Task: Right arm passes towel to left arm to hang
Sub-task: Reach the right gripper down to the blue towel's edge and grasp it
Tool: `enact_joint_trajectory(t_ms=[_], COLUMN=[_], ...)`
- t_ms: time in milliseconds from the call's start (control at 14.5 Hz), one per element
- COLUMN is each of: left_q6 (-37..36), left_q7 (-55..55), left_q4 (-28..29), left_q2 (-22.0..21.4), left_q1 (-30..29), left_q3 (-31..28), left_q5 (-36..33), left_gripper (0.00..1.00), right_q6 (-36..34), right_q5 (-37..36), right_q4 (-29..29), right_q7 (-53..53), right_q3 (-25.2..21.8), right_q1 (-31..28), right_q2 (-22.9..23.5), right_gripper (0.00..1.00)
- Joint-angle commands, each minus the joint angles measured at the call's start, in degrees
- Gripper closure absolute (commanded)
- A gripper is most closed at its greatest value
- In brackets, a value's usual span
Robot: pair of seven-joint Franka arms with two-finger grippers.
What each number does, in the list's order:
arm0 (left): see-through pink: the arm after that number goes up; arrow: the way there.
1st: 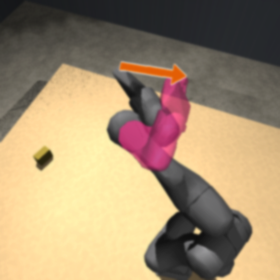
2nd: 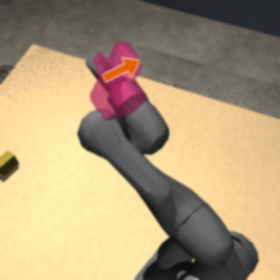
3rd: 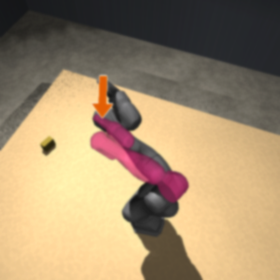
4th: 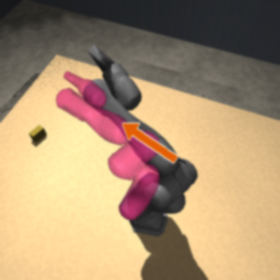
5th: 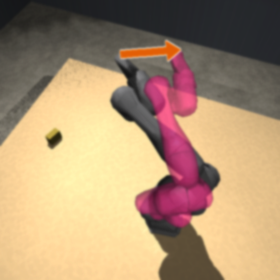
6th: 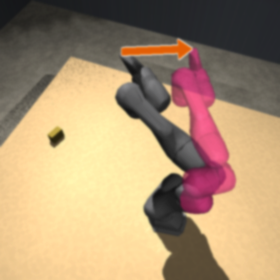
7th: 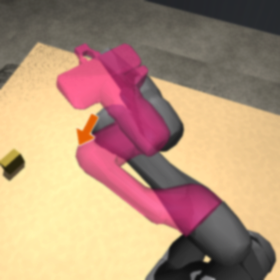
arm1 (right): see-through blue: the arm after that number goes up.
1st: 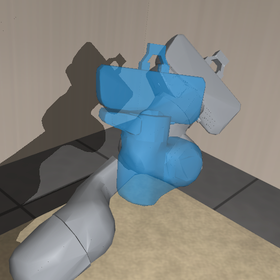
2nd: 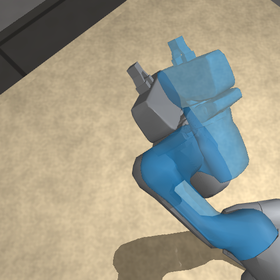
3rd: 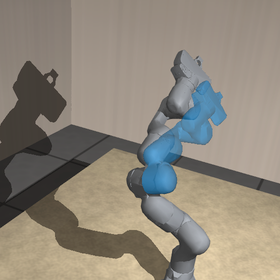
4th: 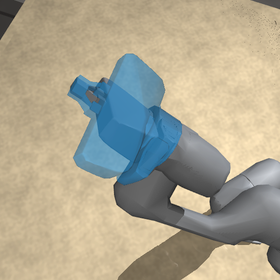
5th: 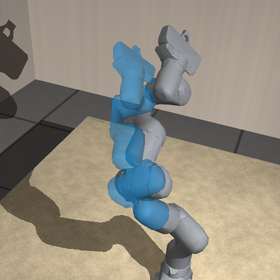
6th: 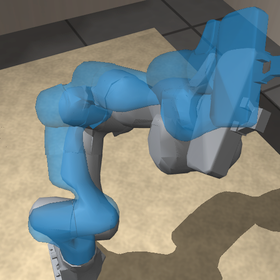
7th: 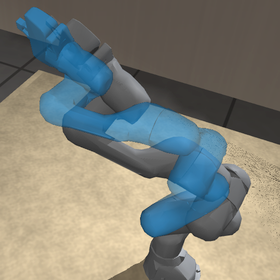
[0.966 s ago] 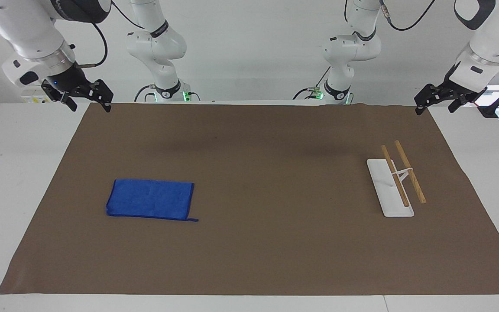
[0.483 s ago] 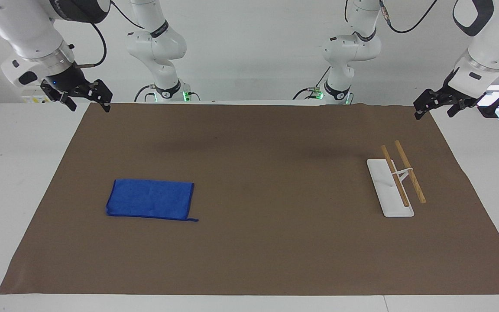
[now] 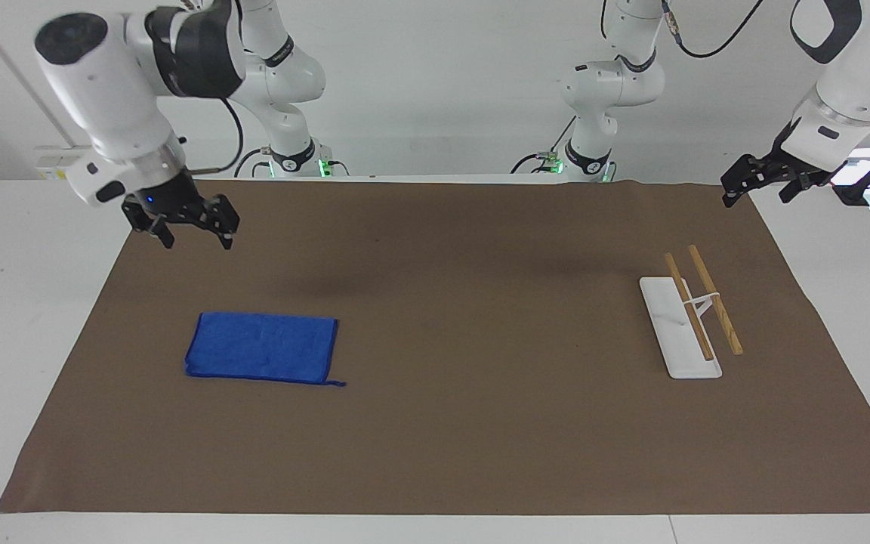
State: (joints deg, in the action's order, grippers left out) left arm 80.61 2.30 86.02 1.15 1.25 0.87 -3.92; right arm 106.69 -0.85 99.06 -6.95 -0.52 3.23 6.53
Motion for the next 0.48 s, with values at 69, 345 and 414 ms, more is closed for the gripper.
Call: enact_joint_trajectory(t_ms=[69,345,414], left_q6=[-0.5,-0.5,-0.5], left_q7=[0.5,0.5,0.5], left_q4=[1.0,1.0,1.0], left_q2=[-0.9,-0.9,-0.9], left_q1=[0.8,0.8,0.8], left_q3=[-0.8,-0.8,-0.8], left_q5=[-0.7,-0.7,-0.7], left_gripper=[0.00,0.00,0.00], right_q6=[16.2,20.9,21.0], right_q5=[0.3,0.3,0.3], right_q4=[9.4,14.1,14.9], right_q7=[-1.7,-1.7,-1.6], right_q3=[-0.1,-0.1,-0.1], right_q1=[0.0,-0.1,-0.3], right_q2=[5.1,7.2,7.5], right_gripper=[0.00,0.00,0.01])
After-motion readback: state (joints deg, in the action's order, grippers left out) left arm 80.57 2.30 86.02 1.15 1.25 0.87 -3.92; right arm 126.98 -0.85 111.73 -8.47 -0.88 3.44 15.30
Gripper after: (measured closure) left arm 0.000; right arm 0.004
